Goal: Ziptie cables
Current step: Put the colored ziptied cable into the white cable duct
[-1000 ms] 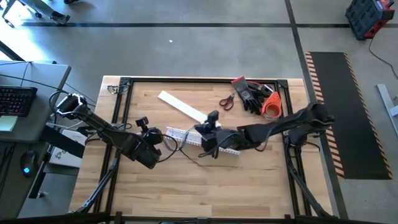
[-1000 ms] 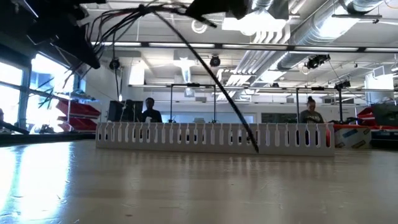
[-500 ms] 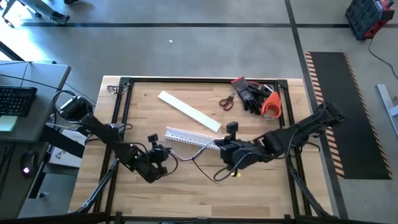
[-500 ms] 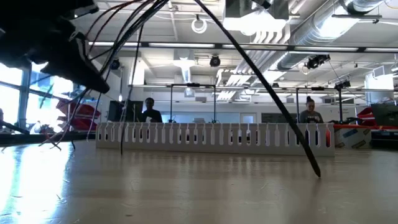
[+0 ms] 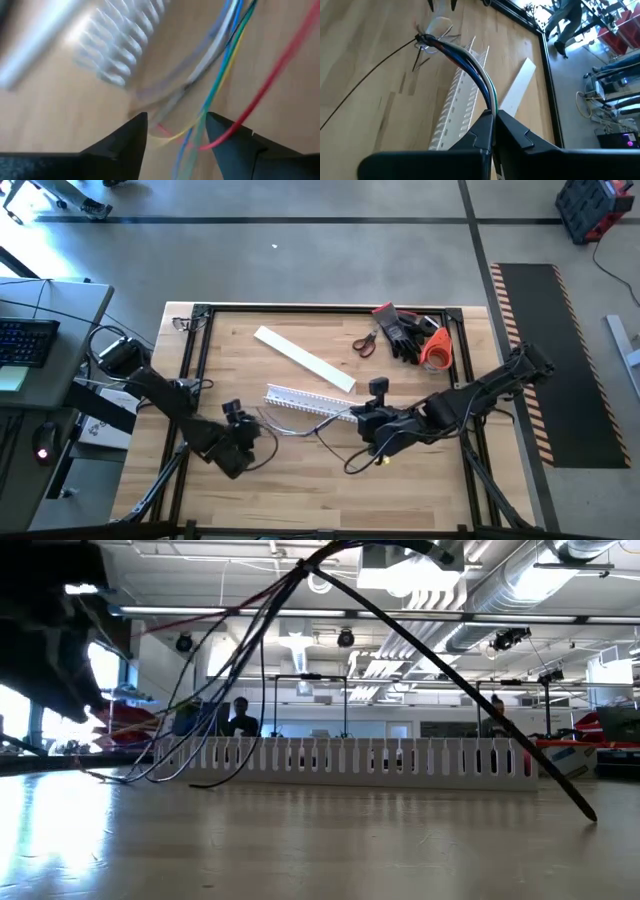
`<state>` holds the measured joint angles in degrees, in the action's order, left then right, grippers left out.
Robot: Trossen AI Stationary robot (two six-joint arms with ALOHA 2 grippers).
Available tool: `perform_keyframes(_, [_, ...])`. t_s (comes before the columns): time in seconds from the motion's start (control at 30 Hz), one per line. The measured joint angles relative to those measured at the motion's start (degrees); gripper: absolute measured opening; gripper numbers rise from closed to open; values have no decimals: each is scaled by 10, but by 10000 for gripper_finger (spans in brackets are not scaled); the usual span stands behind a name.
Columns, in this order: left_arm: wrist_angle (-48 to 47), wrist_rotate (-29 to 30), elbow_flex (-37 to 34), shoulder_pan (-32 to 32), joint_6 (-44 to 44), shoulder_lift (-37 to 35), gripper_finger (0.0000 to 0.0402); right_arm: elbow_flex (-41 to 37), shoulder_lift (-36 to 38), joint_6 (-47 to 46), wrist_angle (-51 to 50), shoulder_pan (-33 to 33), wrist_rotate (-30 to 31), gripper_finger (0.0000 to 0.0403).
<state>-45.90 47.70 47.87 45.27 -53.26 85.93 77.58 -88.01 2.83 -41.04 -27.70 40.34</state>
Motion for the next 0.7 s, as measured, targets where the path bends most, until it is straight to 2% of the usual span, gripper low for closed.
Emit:
perform_keyframes(0.13, [137, 204, 1, 35, 78, 0, 188, 0, 0, 0, 6, 0, 1, 0])
perform_keyframes(0.2, [211, 253, 1, 35, 120, 0, 188, 0, 0, 0, 6, 0, 1, 0])
perform_keyframes(0.27, [274, 256, 1, 22, 168, 0, 190, 0, 0, 2, 10, 0, 2, 0])
perform_keyframes(0.33, [326, 216, 1, 1, 219, 0, 196, 0, 0, 8, 18, 0, 2, 0])
perform_keyframes(0.4, [354, 144, 1, -21, 274, 0, 208, 0, 0, 15, 24, 0, 2, 0])
perform_keyframes(0.5, [323, 42, 1, -40, 307, 0, 231, 0, 0, 15, 19, 0, 2, 0])
perform_keyframes(0.6, [182, -31, 2, -42, 242, 0, 244, 0, 0, -1, -4, 0, 2, 0])
perform_keyframes(0.7, [-21, -104, 1, -33, 67, 0, 246, 0, 0, -30, -35, 0, 2, 0])
